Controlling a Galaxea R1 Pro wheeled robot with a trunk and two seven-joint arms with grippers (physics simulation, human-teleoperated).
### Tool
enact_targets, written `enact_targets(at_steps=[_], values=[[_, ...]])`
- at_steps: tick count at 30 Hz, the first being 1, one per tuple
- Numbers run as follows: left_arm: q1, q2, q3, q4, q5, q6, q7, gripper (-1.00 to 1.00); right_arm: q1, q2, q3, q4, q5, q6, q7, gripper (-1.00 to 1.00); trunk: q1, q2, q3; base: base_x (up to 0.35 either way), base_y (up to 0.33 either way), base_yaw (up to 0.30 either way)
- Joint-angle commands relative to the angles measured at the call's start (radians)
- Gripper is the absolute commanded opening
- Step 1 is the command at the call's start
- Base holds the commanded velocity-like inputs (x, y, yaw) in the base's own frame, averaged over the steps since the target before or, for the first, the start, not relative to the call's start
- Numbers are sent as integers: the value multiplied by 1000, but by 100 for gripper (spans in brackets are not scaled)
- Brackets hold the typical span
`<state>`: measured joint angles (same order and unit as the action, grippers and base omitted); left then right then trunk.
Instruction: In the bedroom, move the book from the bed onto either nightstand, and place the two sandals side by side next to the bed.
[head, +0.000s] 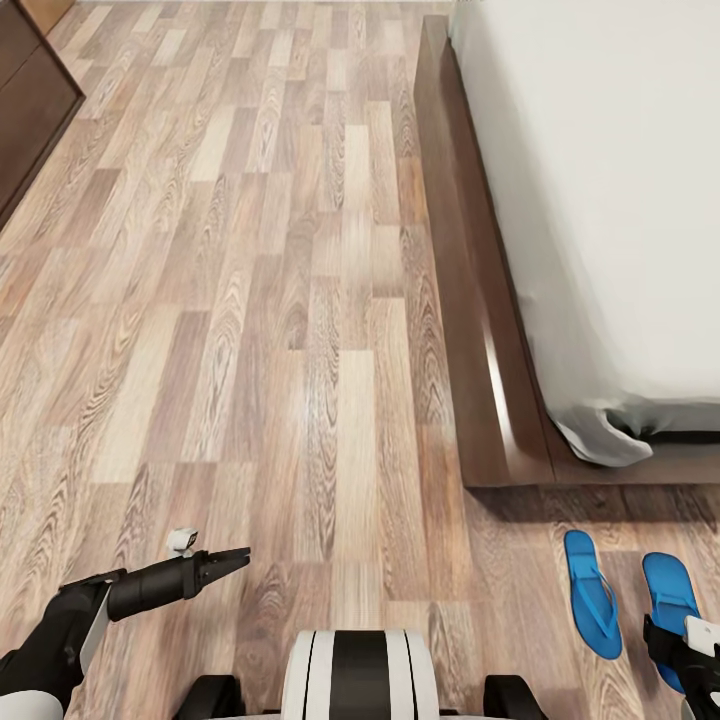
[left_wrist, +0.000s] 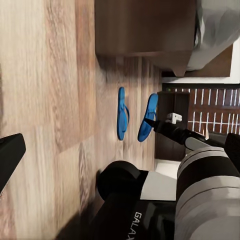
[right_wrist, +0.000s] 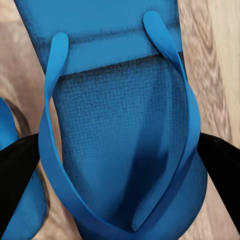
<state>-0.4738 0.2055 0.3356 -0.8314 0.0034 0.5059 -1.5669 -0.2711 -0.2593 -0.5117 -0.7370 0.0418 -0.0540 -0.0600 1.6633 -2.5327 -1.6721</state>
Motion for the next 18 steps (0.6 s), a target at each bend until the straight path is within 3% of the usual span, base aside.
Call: enact_targets(at_steps=[1, 11, 18], values=[[0, 0, 0, 0, 0, 10, -4, 100, 0, 0, -1, 1, 4, -3, -1, -100, 0, 0, 0, 109, 0, 0], [0, 0, 2, 0, 1, 9, -4, 100, 0, 0, -1, 1, 4, -3, -1, -100, 0, 0, 0, 18, 0, 0], [0, 0, 2, 0, 1, 11, -4, 100, 0, 0, -1, 1, 4, -3, -1, -100, 0, 0, 0, 137, 0, 0]])
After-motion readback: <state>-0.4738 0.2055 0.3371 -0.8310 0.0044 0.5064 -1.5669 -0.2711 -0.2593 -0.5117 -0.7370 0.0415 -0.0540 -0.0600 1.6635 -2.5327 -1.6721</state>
